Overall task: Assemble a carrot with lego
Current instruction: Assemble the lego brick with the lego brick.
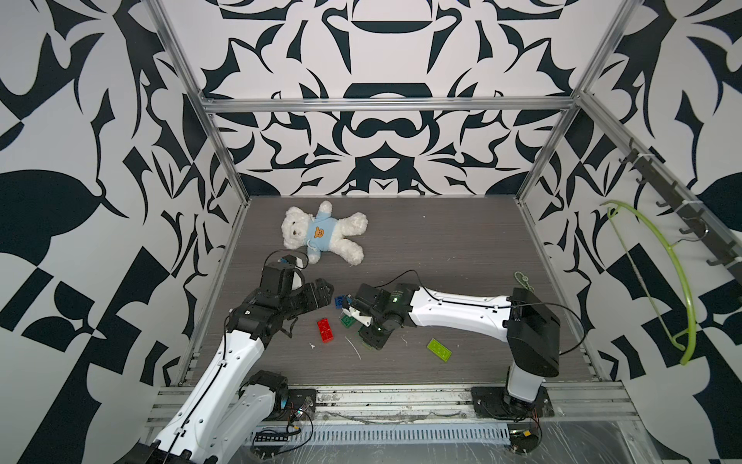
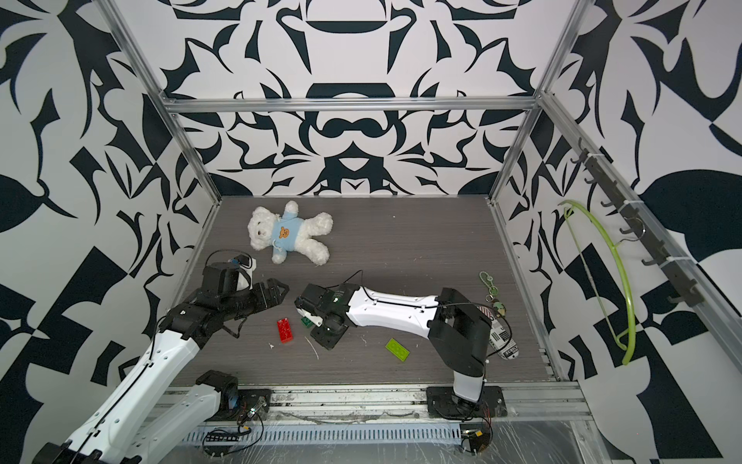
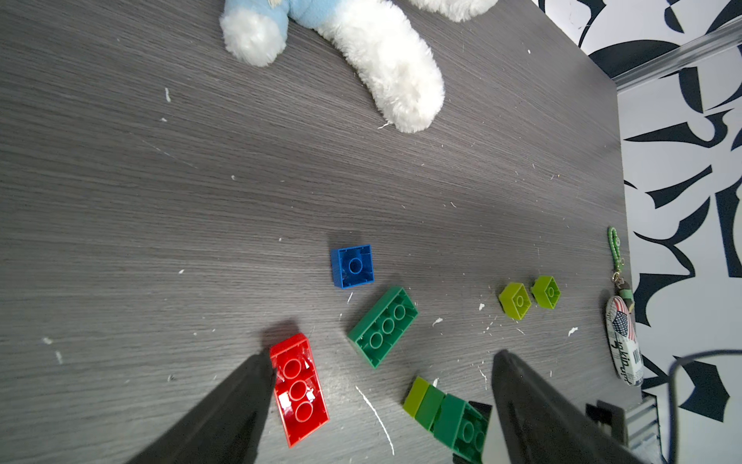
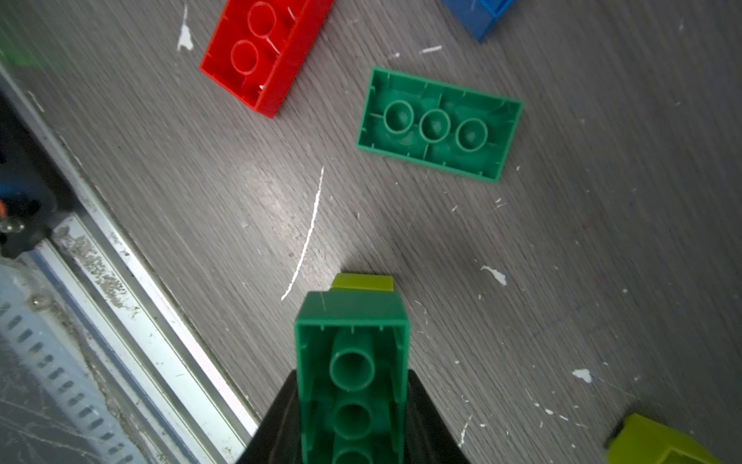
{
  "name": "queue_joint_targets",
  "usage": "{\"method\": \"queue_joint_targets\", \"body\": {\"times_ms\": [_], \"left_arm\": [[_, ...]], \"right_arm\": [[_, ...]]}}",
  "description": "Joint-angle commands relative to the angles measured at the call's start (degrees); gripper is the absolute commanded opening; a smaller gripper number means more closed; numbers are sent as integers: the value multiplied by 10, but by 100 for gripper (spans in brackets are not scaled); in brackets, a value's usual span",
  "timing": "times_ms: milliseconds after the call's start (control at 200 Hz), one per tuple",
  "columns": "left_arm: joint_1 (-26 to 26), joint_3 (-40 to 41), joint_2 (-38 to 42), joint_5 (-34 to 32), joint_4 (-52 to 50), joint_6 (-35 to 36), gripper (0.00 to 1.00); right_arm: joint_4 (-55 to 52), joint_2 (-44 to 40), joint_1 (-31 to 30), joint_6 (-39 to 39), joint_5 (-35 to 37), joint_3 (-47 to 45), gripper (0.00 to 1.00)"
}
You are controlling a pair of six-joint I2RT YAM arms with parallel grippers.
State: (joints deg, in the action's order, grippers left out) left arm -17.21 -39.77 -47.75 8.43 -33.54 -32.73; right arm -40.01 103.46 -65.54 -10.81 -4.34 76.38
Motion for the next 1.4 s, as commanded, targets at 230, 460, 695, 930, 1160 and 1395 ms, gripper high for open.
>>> {"method": "queue_joint_targets", "body": {"times_ms": [230,460,695,930,1160,1395], "left_arm": [[2,-2,-2,14,0,9,93],[2,0,-1,16,1,9,92],[2,1,-1,17,3,9,92],[2,2,0,18,4,9,93],[2,3,3,21,6,8,92],[2,3,6,21,5,8,92]], "right_arm": [[-12,10,-9,-10,13,30,27],[-5,11,-11,-20,19,21,27],[-2,18,-12,-27,26,19,27],[1,22,-14,-31,32,18,27],[-5,28,-14,-29,43,21,27],[-5,32,-16,-33,45,19,27]]}}
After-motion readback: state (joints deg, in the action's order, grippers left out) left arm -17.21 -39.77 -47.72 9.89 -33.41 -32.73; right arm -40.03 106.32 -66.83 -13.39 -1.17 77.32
